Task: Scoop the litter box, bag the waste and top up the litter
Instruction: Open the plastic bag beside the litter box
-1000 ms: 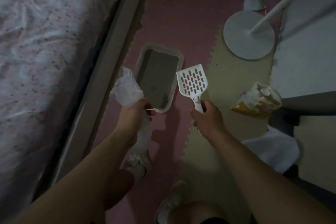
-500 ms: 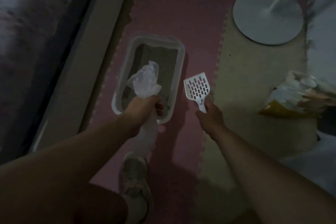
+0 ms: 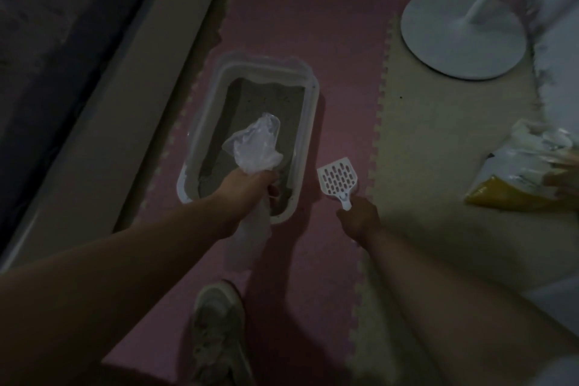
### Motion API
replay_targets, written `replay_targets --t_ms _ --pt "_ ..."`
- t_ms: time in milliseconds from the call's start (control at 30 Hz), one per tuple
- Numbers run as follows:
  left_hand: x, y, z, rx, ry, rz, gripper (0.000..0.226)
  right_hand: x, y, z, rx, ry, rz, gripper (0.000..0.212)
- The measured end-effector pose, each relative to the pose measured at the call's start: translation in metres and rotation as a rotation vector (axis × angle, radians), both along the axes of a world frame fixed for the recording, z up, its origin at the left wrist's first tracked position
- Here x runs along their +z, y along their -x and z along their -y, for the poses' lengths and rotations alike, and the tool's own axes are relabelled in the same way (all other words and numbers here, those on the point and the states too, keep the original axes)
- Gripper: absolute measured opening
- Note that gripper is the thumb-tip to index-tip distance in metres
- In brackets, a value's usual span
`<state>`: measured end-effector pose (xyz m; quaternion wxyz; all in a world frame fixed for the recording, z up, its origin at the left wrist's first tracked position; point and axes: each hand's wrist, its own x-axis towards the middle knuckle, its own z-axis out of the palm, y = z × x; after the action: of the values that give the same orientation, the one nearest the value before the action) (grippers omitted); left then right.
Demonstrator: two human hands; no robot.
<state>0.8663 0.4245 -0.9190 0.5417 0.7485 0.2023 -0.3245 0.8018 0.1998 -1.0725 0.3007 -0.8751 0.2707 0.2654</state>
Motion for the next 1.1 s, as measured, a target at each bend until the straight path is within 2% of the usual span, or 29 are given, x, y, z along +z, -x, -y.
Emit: replay_targets --t_ms 267,333,367,433,467,533,600,733,833,900,1000,1100 --pt "0.011 0.014 -0.006 -0.077 -0.049 -0.005 0.009 0.019 -0.005 0.004 -0.033 0.054 -0.064 0.054" --pt "0.015 0.015 -0.006 -0.151 -0.103 0.028 0.014 0.036 -0.012 0.002 -0.062 0.049 0.007 0.056" --pt "0.017 0.015 -0.005 -0.179 -0.127 0.051 0.019 0.048 -0.019 0.0 -0.092 -0.008 0.081 0.048" --pt "0.025 0.018 -0.002 -0.239 -0.153 0.086 0.029 0.087 -0.034 -0.007 -0.238 -0.296 0.208 0.024" --pt "0.03 0.02 -0.001 -0.27 -0.172 0.101 0.034 0.113 -0.041 -0.014 -0.31 -0.498 0.195 0.026" --pt "0.044 0.026 0.0 -0.329 -0.192 0.146 0.045 0.167 -0.049 -0.024 -0.277 -0.791 0.066 0.049" --pt "0.063 0.033 -0.001 -0.394 -0.182 0.217 0.052 0.213 -0.05 -0.034 -0.123 -0.878 -0.012 0.055" --pt "0.105 0.041 -0.005 -0.639 -0.186 0.279 0.074 0.258 -0.042 -0.047 -0.016 -0.906 0.086 0.007" --pt "0.145 0.037 -0.024 -0.807 -0.258 0.227 0.063 0.269 -0.035 -0.053 -0.046 -0.963 0.134 0.009" --pt "0.167 0.032 -0.042 -0.777 -0.261 0.192 0.065 0.274 -0.03 -0.056 -0.047 -1.029 0.156 0.004" --pt "0.188 0.025 -0.063 -0.591 -0.193 0.196 0.084 0.272 -0.024 -0.06 -0.078 -1.099 0.199 0.016" --pt "0.201 0.018 -0.075 -0.465 0.009 0.149 0.097 0.269 -0.023 -0.068 -0.127 -1.143 0.243 0.022"
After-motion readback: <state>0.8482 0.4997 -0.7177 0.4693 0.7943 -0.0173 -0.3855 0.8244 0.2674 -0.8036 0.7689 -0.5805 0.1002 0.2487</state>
